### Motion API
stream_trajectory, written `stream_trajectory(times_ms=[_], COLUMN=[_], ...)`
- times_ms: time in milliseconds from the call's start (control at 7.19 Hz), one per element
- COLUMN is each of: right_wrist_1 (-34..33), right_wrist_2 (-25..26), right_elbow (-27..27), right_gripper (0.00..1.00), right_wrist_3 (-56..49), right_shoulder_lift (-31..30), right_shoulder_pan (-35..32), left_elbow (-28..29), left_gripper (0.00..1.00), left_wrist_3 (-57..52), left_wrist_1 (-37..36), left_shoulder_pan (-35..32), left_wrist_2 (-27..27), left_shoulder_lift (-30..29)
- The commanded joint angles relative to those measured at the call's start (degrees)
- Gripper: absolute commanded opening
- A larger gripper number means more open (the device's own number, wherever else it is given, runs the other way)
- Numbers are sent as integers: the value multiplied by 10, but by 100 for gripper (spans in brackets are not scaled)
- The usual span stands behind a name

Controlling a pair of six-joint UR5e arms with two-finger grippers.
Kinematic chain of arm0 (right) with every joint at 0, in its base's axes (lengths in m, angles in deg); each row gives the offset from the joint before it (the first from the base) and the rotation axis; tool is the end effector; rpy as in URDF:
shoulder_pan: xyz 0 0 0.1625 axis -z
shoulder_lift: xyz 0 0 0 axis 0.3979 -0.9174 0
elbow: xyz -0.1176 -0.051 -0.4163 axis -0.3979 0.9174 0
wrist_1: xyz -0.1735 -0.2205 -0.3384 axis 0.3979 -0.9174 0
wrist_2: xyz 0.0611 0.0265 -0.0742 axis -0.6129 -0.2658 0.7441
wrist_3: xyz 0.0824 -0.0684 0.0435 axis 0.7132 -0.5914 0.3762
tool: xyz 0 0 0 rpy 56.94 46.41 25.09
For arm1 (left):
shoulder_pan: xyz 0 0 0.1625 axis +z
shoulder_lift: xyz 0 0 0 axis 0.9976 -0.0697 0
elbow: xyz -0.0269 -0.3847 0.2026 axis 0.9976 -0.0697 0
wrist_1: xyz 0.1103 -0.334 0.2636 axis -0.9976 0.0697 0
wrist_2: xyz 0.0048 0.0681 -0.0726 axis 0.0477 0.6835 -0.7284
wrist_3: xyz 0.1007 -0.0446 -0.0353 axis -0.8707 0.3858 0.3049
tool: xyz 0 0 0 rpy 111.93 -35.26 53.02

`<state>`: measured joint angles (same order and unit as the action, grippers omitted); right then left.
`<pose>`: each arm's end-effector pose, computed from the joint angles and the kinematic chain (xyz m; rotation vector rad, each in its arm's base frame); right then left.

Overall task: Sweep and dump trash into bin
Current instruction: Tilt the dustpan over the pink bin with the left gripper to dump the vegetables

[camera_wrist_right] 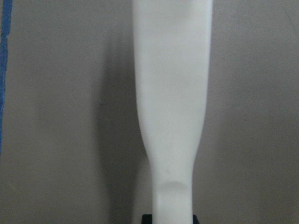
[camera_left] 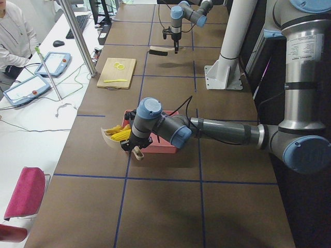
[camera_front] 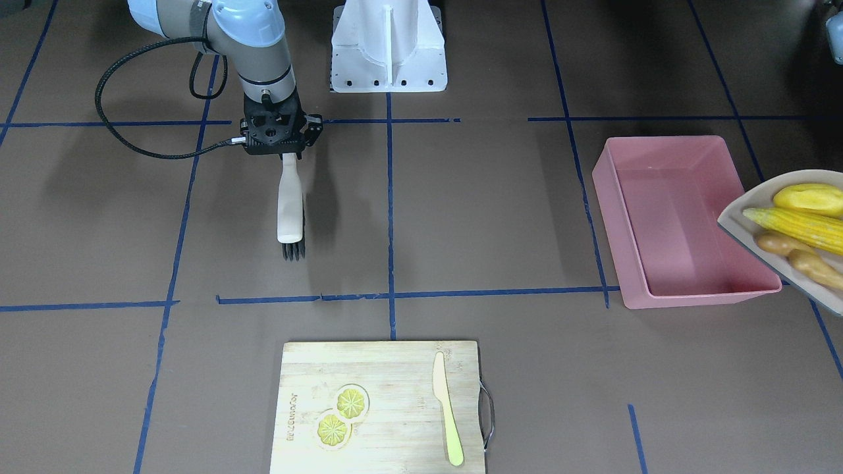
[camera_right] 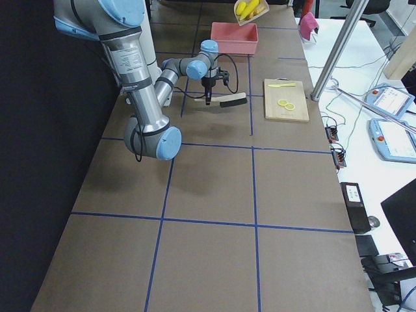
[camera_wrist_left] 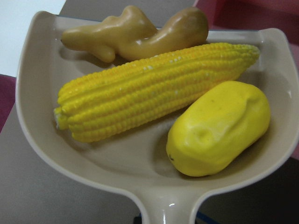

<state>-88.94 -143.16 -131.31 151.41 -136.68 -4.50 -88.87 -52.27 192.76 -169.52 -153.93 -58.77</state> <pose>-0.4989 -0.3731 0.2653 0.0156 -0.7235 -0.0853 -0.0038 -0.5237 0.5850 0.6950 0.4528 1.0782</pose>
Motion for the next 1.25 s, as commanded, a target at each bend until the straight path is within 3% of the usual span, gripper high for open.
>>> stream_trajectory(times_ms=[0,278,696,835,1113], right_wrist_1=[0,0,1,1,1], right_wrist_2=[1,1,2,2,2], right_elbow=[1,1,1,1,1], right_gripper=[0,0,0,0,0], right_wrist_3=[0,-1,-1,0,0], right_shoulder_lift=[-1,-1,-1,-1,0], right_shoulder_pan=[1,0,0,0,0], left_elbow=[-3,-5,-1,5,-6], left_gripper=[0,0,0,0,0], left_wrist_3=[-174,-240,-236,-221,-56], left_wrist_1=[-139,-165,-165,-166,-153], left_shoulder_pan=[-2,1,1,1,-1], left_wrist_2=[5,40,37,34,-10], left_shoulder_lift=[-51,-70,-71,-81,-84])
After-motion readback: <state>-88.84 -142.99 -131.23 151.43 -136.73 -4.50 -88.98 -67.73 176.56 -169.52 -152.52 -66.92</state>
